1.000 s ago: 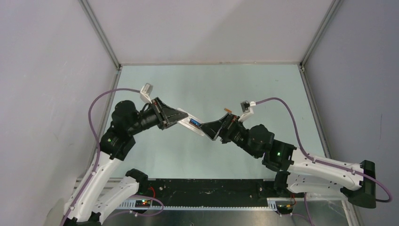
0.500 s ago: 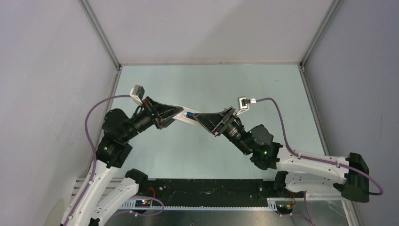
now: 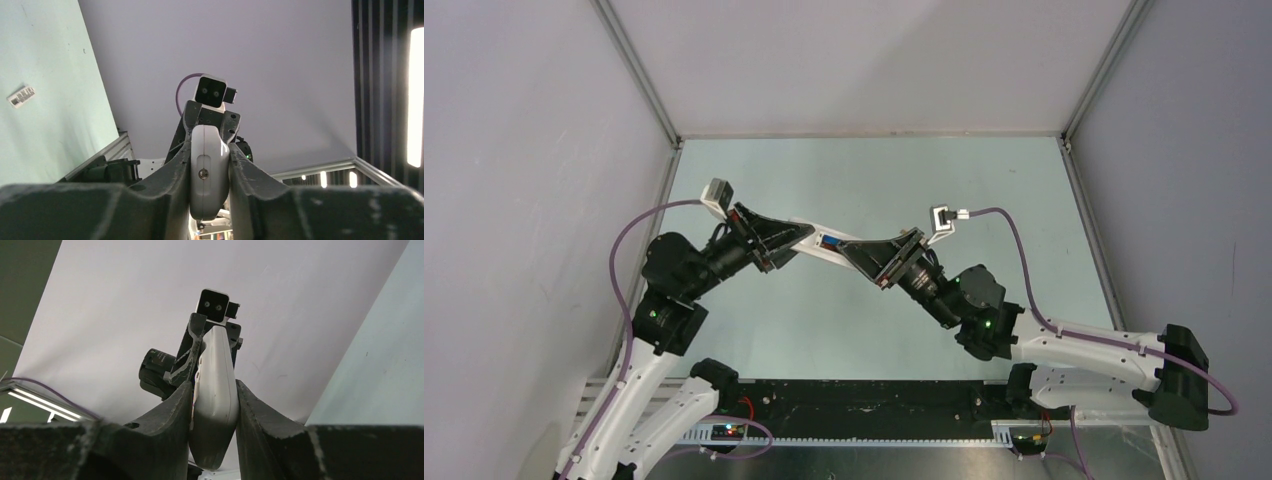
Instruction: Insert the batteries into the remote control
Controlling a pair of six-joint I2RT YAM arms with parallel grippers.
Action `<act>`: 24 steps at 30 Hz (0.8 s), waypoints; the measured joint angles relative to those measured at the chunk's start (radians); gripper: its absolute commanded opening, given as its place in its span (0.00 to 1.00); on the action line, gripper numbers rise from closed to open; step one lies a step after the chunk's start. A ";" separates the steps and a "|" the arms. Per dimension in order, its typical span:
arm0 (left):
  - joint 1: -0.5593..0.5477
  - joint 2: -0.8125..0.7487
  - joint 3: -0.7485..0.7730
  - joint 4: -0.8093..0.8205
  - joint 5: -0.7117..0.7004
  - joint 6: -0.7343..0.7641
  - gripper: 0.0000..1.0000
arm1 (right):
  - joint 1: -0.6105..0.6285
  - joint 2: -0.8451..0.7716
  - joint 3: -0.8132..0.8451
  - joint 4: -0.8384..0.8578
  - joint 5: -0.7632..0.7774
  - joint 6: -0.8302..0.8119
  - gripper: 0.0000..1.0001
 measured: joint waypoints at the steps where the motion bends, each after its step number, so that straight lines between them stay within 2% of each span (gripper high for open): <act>1: 0.000 0.000 0.000 0.000 0.000 0.009 0.49 | -0.002 0.000 0.000 -0.001 -0.005 0.000 0.17; 5: 0.001 -0.008 0.000 -0.029 -0.004 0.095 0.71 | -0.036 -0.006 0.000 -0.023 -0.071 -0.010 0.16; 8: 0.003 -0.017 0.000 -0.061 0.005 0.200 0.78 | -0.089 -0.037 0.000 -0.098 -0.154 -0.032 0.16; 17: 0.006 -0.008 -0.010 -0.116 0.183 0.581 0.81 | -0.283 -0.172 0.000 -0.314 -0.497 -0.123 0.15; 24: 0.000 0.005 -0.014 -0.142 0.337 0.750 0.81 | -0.377 -0.137 0.043 -0.486 -0.781 -0.208 0.14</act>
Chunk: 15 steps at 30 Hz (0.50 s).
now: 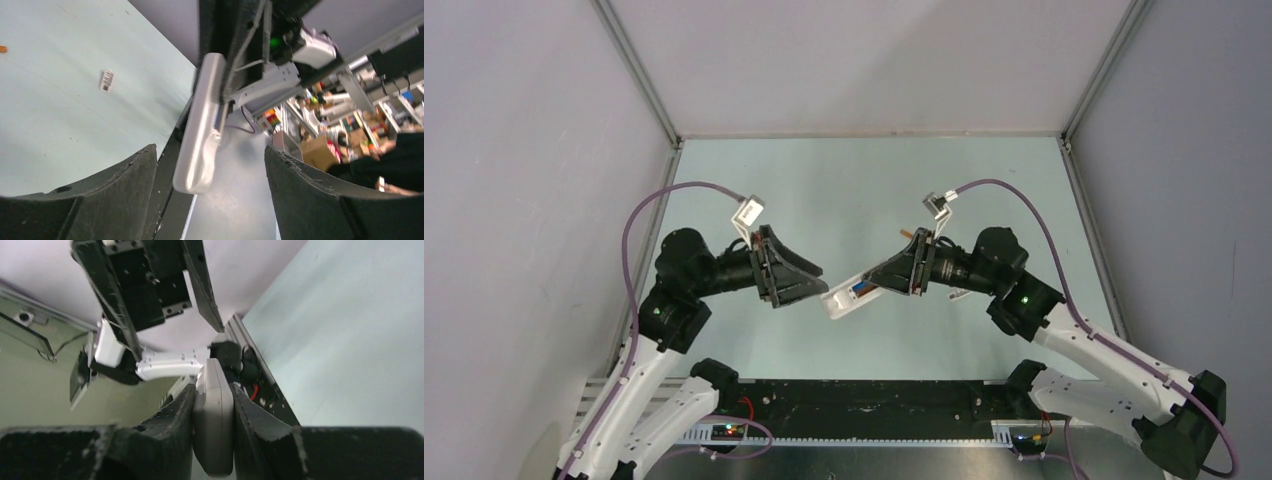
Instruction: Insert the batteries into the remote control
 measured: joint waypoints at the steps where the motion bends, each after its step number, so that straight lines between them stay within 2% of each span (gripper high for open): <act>1: -0.005 0.000 0.000 -0.001 0.019 0.013 0.81 | -0.006 0.009 0.003 -0.016 -0.030 -0.010 0.14; 7: -0.090 0.013 -0.026 0.005 0.094 0.092 0.80 | -0.018 0.085 0.056 -0.101 -0.185 -0.073 0.14; 15: -0.177 0.092 -0.106 -0.019 0.108 0.147 0.80 | -0.022 0.129 0.082 -0.105 -0.280 -0.121 0.14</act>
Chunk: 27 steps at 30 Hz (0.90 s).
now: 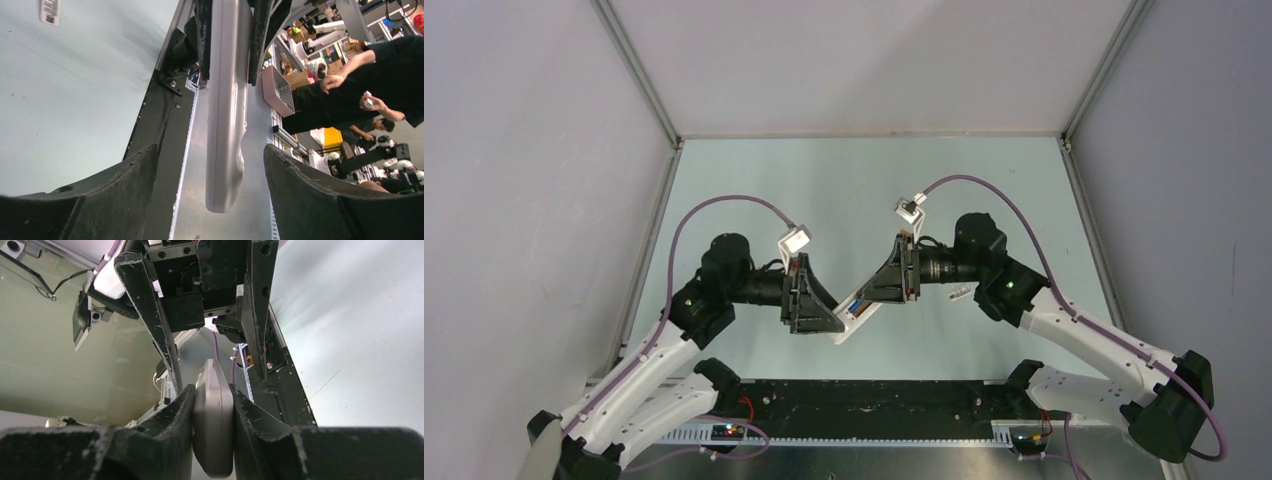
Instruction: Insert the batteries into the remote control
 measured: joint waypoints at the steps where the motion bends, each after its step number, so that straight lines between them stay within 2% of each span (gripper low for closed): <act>1: -0.010 0.000 -0.004 -0.002 0.000 0.003 0.79 | 0.000 0.003 0.002 0.000 -0.009 -0.005 0.14; 3: -0.032 0.001 -0.004 -0.002 0.000 0.010 0.76 | 0.000 0.010 0.006 0.000 -0.026 -0.013 0.14; 8: -0.087 0.040 -0.004 -0.002 0.000 0.019 0.54 | 0.000 0.034 0.026 -0.001 -0.045 -0.033 0.14; 12: -0.093 0.061 -0.004 -0.002 -0.001 0.023 0.47 | 0.000 0.045 0.030 -0.002 -0.051 -0.047 0.14; 14: -0.095 0.061 -0.002 -0.002 -0.005 0.021 0.39 | 0.000 0.049 0.030 -0.003 -0.052 -0.054 0.14; 15: -0.095 0.062 0.000 -0.002 -0.005 0.018 0.29 | 0.000 0.051 0.030 -0.003 -0.052 -0.056 0.14; 16: -0.095 0.064 0.003 -0.002 -0.003 0.019 0.23 | 0.000 0.051 0.030 -0.004 -0.051 -0.058 0.14; 17: -0.095 0.066 0.005 -0.001 0.000 0.018 0.11 | 0.000 0.052 0.030 -0.005 -0.049 -0.064 0.14; 19: -0.096 0.072 0.008 -0.002 0.006 0.009 0.01 | 0.000 0.053 0.031 -0.003 -0.050 -0.076 0.15; 21: -0.097 0.078 0.009 0.001 0.010 0.003 0.00 | 0.000 0.053 0.032 -0.004 -0.049 -0.086 0.25; 22: -0.097 0.079 0.009 0.001 0.009 0.002 0.00 | 0.000 0.053 0.032 -0.006 -0.045 -0.087 0.40; 23: -0.097 0.081 0.009 0.001 0.009 0.001 0.00 | 0.000 0.052 0.032 -0.010 -0.041 -0.089 0.48; 24: -0.097 0.083 0.009 0.001 0.003 0.002 0.00 | 0.000 0.050 0.032 -0.017 -0.033 -0.090 0.60; 26: -0.097 0.087 0.009 0.000 -0.021 0.002 0.00 | 0.006 0.043 0.033 -0.040 0.002 -0.084 0.74; 27: -0.097 0.090 0.009 0.000 -0.033 0.002 0.00 | 0.011 0.034 0.033 -0.057 0.026 -0.089 0.77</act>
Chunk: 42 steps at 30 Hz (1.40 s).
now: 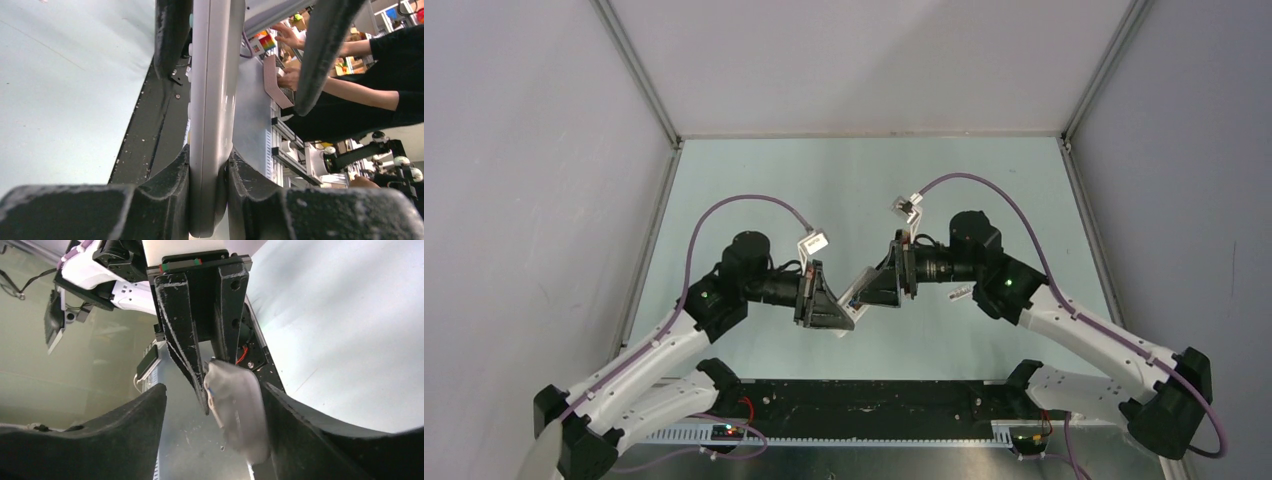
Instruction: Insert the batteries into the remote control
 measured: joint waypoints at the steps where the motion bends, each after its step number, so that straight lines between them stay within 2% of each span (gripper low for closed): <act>1: 0.000 0.002 0.000 -0.001 -0.012 0.000 0.00 | 0.002 -0.010 0.000 -0.011 0.017 0.000 0.80; 8: 0.009 0.002 0.000 -0.005 -0.098 0.008 0.00 | -0.012 -0.092 0.004 -0.099 0.191 0.020 0.77; 10: 0.031 0.000 0.000 -0.007 -0.129 0.005 0.00 | -0.022 -0.098 0.005 -0.127 0.257 0.045 0.73; 12: 0.074 -0.009 -0.001 -0.013 -0.171 -0.002 0.00 | -0.040 -0.099 0.006 -0.167 0.328 0.080 0.68; 14: 0.112 -0.023 -0.003 -0.020 -0.210 -0.007 0.00 | -0.074 -0.095 0.008 -0.230 0.425 0.140 0.55; 16: 0.146 -0.043 -0.010 -0.029 -0.248 -0.011 0.00 | -0.109 -0.081 0.008 -0.284 0.507 0.197 0.47; 24: 0.188 -0.114 -0.047 -0.080 -0.386 -0.011 0.00 | -0.164 0.137 0.010 -0.391 0.793 0.439 0.44; 25: 0.191 -0.115 -0.047 -0.087 -0.396 -0.011 0.00 | -0.167 0.176 0.010 -0.387 0.822 0.461 0.41; 26: 0.194 -0.116 -0.047 -0.092 -0.407 -0.011 0.00 | -0.171 0.209 0.010 -0.381 0.842 0.473 0.31; 28: 0.201 -0.117 -0.047 -0.102 -0.421 -0.011 0.00 | -0.184 0.283 0.016 -0.366 0.887 0.488 0.21; 30: 0.209 -0.116 -0.047 -0.106 -0.429 -0.014 0.00 | -0.195 0.351 0.029 -0.344 0.927 0.470 0.18; 33: 0.221 -0.111 -0.048 -0.109 -0.429 -0.021 0.00 | -0.212 0.455 0.072 -0.292 0.987 0.422 0.20; 36: 0.233 -0.105 -0.053 -0.113 -0.419 -0.026 0.00 | -0.232 0.565 0.150 -0.246 1.034 0.346 0.33; 37: 0.236 -0.104 -0.053 -0.115 -0.414 -0.029 0.00 | -0.240 0.605 0.185 -0.239 1.043 0.322 0.35; 39: 0.239 -0.103 -0.054 -0.118 -0.407 -0.032 0.00 | -0.254 0.669 0.246 -0.232 1.051 0.291 0.35; 42: 0.239 -0.104 -0.059 -0.117 -0.402 -0.037 0.00 | -0.274 0.752 0.330 -0.231 1.062 0.262 0.28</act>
